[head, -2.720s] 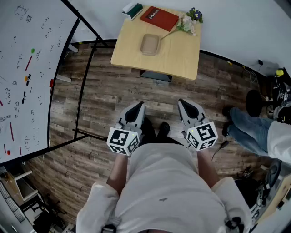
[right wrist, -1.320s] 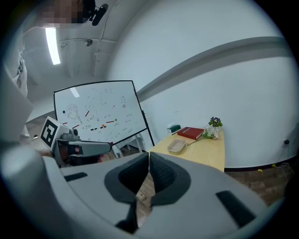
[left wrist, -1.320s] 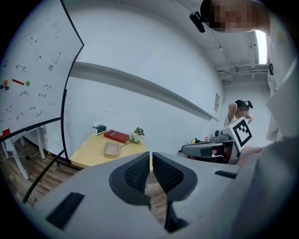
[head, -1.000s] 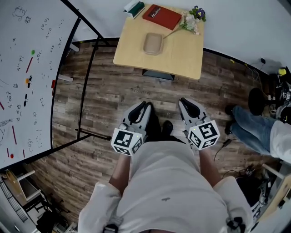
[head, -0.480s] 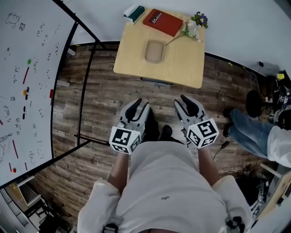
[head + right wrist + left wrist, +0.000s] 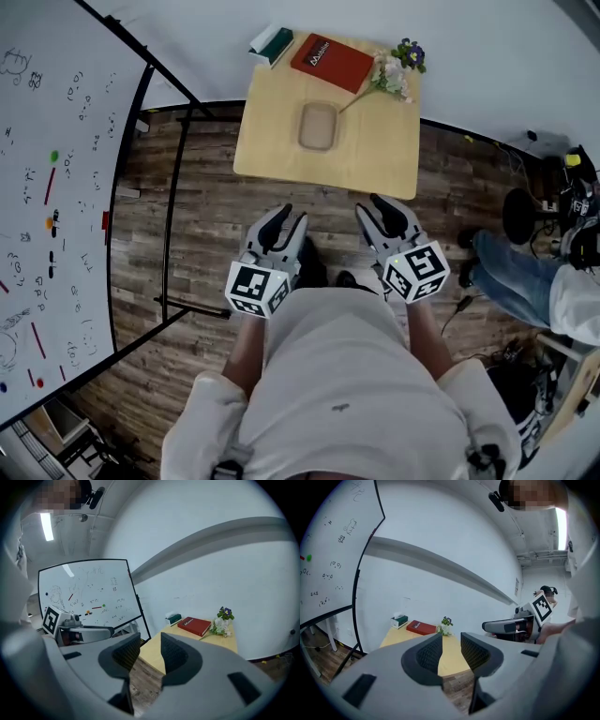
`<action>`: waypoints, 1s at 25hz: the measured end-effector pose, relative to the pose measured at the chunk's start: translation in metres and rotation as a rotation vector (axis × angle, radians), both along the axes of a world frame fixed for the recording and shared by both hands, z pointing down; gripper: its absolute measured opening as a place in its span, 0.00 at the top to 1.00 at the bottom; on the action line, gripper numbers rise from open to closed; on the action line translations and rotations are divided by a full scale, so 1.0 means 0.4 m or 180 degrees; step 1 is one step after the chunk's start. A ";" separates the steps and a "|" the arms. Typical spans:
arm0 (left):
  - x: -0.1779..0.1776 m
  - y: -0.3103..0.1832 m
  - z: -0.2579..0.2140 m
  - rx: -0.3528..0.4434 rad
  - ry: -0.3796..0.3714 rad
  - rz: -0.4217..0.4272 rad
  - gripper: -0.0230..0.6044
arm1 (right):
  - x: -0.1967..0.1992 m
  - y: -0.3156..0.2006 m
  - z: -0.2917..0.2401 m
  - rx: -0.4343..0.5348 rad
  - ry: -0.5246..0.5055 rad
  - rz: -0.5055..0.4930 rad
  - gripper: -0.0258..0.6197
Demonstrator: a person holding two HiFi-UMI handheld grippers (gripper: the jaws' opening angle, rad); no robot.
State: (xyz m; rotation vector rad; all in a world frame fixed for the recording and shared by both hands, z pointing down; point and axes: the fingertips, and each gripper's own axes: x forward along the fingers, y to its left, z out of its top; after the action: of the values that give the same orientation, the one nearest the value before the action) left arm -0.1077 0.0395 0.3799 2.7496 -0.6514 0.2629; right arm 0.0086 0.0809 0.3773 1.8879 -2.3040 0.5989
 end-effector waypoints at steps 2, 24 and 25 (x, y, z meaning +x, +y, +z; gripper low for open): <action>0.000 -0.023 -0.003 0.0016 0.0009 0.0006 0.79 | 0.000 -0.021 0.003 -0.0010 0.0025 0.0001 0.76; -0.043 -0.103 0.028 -0.0081 0.0015 -0.0033 0.79 | -0.060 -0.165 0.126 -0.0379 0.0383 -0.0181 0.76; -0.043 -0.101 0.031 -0.0090 0.0006 -0.0045 0.79 | -0.060 -0.169 0.132 -0.0393 0.0406 -0.0209 0.76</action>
State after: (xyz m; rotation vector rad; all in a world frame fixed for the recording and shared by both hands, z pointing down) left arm -0.1248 -0.0009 0.3921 2.7169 -0.6611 0.2644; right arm -0.0154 0.0134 0.4301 1.7357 -2.1868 0.5805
